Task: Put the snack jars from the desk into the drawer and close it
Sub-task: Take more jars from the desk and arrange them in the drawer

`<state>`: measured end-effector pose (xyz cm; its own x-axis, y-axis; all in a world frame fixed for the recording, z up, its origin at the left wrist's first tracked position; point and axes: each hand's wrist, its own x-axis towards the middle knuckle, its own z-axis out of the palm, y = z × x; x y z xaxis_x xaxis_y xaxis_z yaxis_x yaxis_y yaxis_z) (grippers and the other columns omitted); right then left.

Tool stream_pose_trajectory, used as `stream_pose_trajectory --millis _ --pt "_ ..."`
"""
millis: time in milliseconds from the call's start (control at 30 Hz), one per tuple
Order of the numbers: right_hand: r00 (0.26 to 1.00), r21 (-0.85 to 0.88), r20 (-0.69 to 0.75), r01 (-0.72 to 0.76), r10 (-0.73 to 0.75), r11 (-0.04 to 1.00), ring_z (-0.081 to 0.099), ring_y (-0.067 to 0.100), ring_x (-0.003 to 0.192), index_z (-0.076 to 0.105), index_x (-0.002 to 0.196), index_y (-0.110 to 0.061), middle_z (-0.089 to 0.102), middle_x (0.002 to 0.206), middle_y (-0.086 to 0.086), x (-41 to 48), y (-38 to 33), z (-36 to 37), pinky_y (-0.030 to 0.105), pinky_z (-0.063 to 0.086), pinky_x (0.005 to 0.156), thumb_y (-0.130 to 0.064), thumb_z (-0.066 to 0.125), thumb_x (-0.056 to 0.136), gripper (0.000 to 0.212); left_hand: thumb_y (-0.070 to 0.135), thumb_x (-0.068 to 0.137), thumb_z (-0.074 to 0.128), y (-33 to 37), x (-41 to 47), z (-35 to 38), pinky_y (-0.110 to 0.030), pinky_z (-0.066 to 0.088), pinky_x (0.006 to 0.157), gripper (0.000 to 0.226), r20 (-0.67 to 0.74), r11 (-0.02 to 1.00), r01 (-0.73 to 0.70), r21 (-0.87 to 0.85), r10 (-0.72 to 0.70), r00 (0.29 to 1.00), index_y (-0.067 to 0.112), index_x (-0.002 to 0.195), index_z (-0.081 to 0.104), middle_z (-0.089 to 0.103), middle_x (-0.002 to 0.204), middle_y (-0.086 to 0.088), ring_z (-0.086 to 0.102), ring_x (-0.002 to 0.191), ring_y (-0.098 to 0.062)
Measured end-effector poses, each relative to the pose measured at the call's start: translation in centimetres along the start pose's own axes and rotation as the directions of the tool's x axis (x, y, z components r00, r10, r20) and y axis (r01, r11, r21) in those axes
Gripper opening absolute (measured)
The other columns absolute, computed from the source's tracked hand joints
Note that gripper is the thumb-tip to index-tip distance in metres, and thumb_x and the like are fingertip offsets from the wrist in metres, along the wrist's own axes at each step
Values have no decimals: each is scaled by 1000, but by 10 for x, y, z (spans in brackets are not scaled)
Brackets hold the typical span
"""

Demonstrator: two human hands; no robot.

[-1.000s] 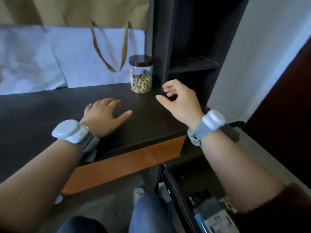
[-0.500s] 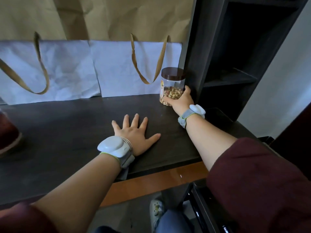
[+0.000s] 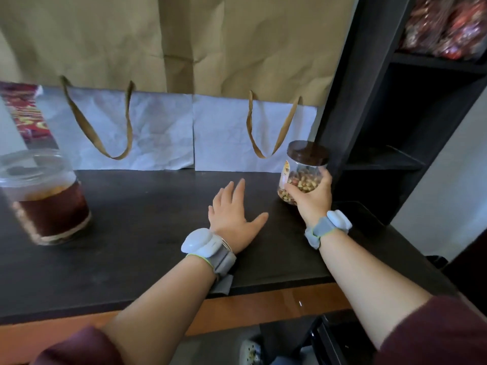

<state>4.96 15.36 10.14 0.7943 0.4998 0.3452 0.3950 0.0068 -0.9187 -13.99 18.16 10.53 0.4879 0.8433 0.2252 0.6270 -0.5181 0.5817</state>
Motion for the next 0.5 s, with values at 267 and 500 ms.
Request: stream_pose_trajectory --millis 267,500 --pt "924 375 379 -100 -54 921 58 2 106 46 124 -27 60 117 -8 -98 -63 61 25 47 87 -36 84 55 79 17 79 65 -56 -64 -118 -47 40 101 48 -692 962 -158 -223 -42 721 7 124 51 48 119 -2 47 117 -32" --pt "802 428 593 -231 -78 874 62 14 108 47 126 -21 63 117 -1 -174 -92 143 30 52 88 -27 86 57 80 15 76 70 -126 -108 -174 -37 50 89 72 -920 983 -131 -128 -68 387 10 139 34 50 133 -7 55 114 -18"
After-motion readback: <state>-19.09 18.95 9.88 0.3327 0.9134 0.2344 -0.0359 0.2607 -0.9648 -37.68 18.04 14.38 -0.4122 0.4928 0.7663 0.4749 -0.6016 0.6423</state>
